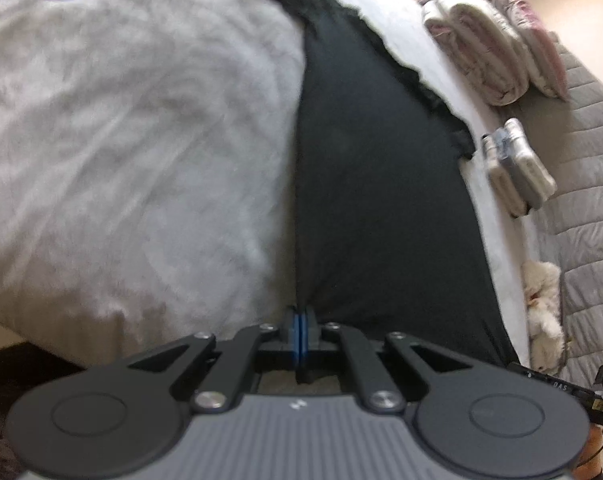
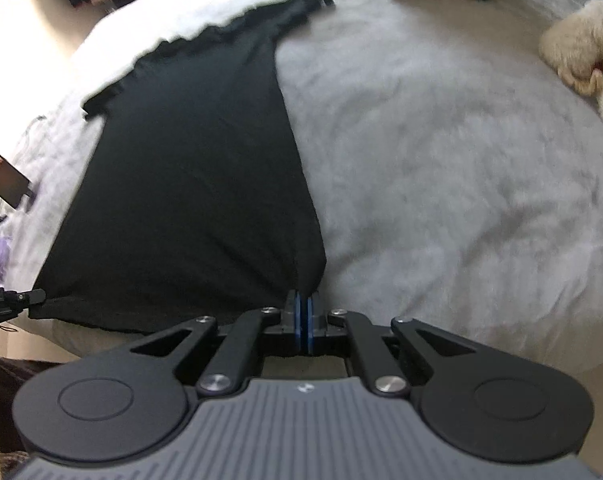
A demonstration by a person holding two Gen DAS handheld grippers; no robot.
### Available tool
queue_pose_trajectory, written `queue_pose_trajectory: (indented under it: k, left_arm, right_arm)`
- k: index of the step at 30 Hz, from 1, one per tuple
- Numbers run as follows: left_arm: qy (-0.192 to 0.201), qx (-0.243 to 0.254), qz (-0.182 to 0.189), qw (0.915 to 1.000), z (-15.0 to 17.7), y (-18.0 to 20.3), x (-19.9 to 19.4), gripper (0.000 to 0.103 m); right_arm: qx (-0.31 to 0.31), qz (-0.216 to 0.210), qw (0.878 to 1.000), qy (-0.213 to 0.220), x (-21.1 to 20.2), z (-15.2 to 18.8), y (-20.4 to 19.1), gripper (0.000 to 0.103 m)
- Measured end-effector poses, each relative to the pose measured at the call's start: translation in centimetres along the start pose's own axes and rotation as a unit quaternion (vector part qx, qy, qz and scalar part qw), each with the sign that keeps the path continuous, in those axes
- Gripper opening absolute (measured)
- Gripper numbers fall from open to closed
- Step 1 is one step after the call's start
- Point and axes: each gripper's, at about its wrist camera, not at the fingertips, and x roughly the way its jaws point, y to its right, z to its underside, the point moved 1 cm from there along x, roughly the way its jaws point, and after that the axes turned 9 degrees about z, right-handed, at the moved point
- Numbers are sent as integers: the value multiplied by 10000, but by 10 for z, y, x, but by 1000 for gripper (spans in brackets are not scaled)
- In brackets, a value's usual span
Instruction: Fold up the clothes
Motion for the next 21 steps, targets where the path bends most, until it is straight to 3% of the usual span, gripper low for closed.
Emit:
queue_pose_trajectory:
  k: [3, 9, 11, 12, 13, 15, 18, 21]
  left_arm:
    - [-58, -6, -64, 10000, 4, -7, 12, 1]
    - [-180, -32, 327, 9993, -5, -18, 11, 4]
    - [-154, -66, 425, 9990, -13, -20, 7, 12]
    - [-102, -67, 467, 9988, -18, -20, 5, 23]
    - [13, -68, 508, 9987, -25, -20, 3, 32]
    - [421, 12, 473, 9980, -40, -16, -1, 35]
    - [1025, 343, 465, 9931, -57, 0, 0, 44]
    - [1554, 754, 677, 9826, -65, 26, 16, 57]
  right_arm:
    - [15, 36, 9999, -151, 14, 5, 2, 3]
    - [169, -184, 9993, -295, 25, 5, 11, 5]
    - [197, -250, 9992, -260, 22, -1, 13, 15]
    - [204, -267, 9992, -227, 20, -4, 13, 22]
    - [208, -183, 9996, -104, 17, -10, 11, 37]
    - [193, -32, 9996, 227, 13, -20, 5, 49]
    - [134, 161, 9962, 847, 8, -37, -9, 49]
    - [64, 137, 9878, 1551, 12, -48, -35, 59]
